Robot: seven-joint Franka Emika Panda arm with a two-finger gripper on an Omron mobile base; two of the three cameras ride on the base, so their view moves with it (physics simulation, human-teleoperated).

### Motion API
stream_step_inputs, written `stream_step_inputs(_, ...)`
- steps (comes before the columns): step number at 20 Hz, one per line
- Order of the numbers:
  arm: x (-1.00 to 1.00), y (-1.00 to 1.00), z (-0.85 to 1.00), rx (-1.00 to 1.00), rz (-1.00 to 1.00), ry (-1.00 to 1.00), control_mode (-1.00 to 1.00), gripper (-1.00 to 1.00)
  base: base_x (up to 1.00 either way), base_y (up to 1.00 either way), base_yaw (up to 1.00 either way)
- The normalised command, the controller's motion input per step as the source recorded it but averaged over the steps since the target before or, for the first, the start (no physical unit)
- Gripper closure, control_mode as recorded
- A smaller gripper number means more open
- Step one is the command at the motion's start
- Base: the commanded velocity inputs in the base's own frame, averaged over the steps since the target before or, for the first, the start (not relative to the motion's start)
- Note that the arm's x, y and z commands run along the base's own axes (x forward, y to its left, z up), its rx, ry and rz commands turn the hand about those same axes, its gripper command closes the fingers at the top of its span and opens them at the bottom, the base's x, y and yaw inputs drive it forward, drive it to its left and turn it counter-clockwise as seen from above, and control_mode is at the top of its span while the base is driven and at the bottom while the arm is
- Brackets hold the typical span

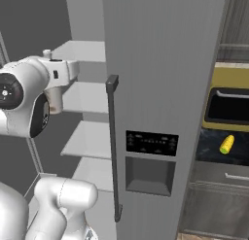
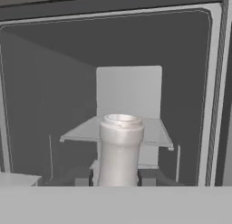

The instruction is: Place the liquor on the top shelf of the fridge to keep it out of children's reach, and place the corn and bell pepper on lower shelves for easy access.

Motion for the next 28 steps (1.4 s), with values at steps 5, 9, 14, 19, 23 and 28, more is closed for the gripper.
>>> stream_step_inputs(5, 0.08, 0.24, 0.18, 0.02, 0.02, -0.02, -1.00, 1.00, 0.00, 0.00, 0.00)
stream_step_inputs(9, 0.31, 0.01, 0.38, 0.00, 0.00, 0.03, -1.00, 1.00, 0.00, 0.00, 0.00)
stream_step_inputs(14, 0.42, 0.04, 0.30, 0.00, 0.00, 0.01, -1.00, 1.00, 0.00, 0.00, 0.00)
stream_step_inputs(19, 0.49, 0.16, 0.01, -0.02, 0.00, 0.00, -1.00, 1.00, 0.00, 0.00, 0.00)
stream_step_inputs(23, 0.55, 0.15, 0.00, -0.03, 0.00, 0.00, -1.00, 1.00, 0.00, 0.00, 0.00)
stream_step_inputs(28, 0.51, 0.04, 0.07, -0.05, 0.00, 0.00, -1.00, 1.00, 0.00, 0.00, 0.00)
